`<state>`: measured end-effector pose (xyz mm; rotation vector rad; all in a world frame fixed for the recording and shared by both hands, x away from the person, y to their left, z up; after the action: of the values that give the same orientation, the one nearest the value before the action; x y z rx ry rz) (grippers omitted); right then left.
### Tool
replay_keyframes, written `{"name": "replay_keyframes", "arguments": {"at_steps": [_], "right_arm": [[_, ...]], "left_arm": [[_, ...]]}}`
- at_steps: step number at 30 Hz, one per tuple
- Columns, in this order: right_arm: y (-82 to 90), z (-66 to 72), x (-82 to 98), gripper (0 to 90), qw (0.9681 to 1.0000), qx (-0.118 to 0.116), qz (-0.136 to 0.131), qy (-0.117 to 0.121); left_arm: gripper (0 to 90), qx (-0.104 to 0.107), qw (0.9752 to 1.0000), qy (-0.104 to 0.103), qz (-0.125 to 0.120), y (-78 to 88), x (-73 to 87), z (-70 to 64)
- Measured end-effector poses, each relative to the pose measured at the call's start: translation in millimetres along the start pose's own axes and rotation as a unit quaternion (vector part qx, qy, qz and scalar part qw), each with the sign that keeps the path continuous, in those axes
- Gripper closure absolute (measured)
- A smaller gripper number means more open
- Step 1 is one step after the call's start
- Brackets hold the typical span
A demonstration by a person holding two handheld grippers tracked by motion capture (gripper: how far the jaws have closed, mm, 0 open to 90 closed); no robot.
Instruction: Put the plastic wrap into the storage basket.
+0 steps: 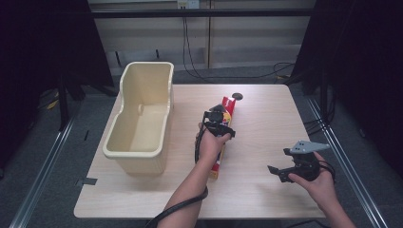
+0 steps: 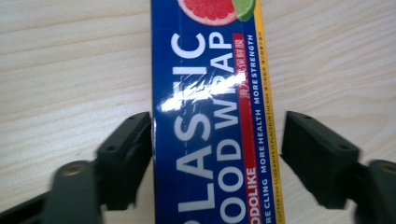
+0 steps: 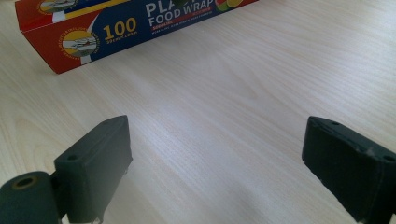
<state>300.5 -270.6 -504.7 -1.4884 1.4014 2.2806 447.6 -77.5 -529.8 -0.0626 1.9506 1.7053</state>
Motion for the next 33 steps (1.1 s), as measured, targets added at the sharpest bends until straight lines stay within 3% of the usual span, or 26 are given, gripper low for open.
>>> {"name": "replay_keyframes", "arguments": {"at_steps": [3, 9, 13, 14, 16, 23, 27, 28, 29, 30, 33], "right_arm": [[0.2, 0.3, 0.1, 8.0, 1.0000, 0.001, 0.001, -0.002], [0.0, 0.5, 0.3, 8.1, 1.0000, 0.002, 0.001, 0.003], [0.2, 0.7, 0.4, 8.2, 1.0000, 0.002, 0.002, 0.005], [0.1, 0.7, 0.5, 8.2, 1.0000, 0.002, 0.003, 0.004], [0.1, 0.6, 0.6, 8.2, 1.0000, 0.002, 0.003, 0.004], [-1.4, 2.5, 0.2, 8.3, 1.0000, 0.000, 0.004, 0.006], [-2.1, 2.3, -0.5, 8.3, 1.0000, 0.000, 0.004, 0.005], [-2.5, 2.1, -0.3, 8.3, 1.0000, -0.001, 0.004, 0.006], [-2.9, 2.1, -0.1, 8.3, 1.0000, -0.002, 0.004, 0.005], [-2.8, 1.8, 0.2, 8.3, 1.0000, 0.000, 0.005, 0.005], [-2.0, 1.9, 0.1, 8.3, 1.0000, -0.004, 0.004, 0.006]], "left_arm": [[31.1, -0.016, 0.9999, -0.002, 0.000, -1.0, -2.3, -0.4], [37.1, -0.008, 0.9998, 0.012, 0.010, -1.0, -3.3, 3.9], [40.0, -0.016, 0.9989, 0.007, 0.044, 4.5, 0.9, 4.1], [40.1, -0.017, 0.9984, -0.002, 0.053, 6.1, 2.8, 5.5], [40.3, -0.017, 0.9982, -0.005, 0.057, 8.0, 6.1, 6.8], [37.5, -0.014, 0.9984, -0.022, 0.051, 8.1, 9.5, 8.1], [31.0, -0.004, 0.9991, -0.007, 0.042, 3.2, 6.0, 4.9], [29.8, -0.010, 0.9988, -0.016, 0.045, 1.8, 6.2, 5.5], [31.2, -0.016, 0.9990, -0.014, 0.040, -0.4, 5.2, 4.4], [36.0, -0.024, 0.9982, -0.022, 0.050, 0.0, 6.6, 6.4], [39.2, -0.027, 0.9981, -0.019, 0.051, 0.4, 4.5, 6.1]]}}
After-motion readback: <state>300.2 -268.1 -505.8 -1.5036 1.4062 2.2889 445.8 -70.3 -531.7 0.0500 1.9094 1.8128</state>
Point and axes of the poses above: each handheld gripper's, and its own axes: y roughly backward along the jaws, x roughly out of its underside, z roughly to its left, the point moved 8 cm from there along -y, roughly forward along the jaws, and after that the axes turned 9 degrees about -x, right-handed, at the moved point
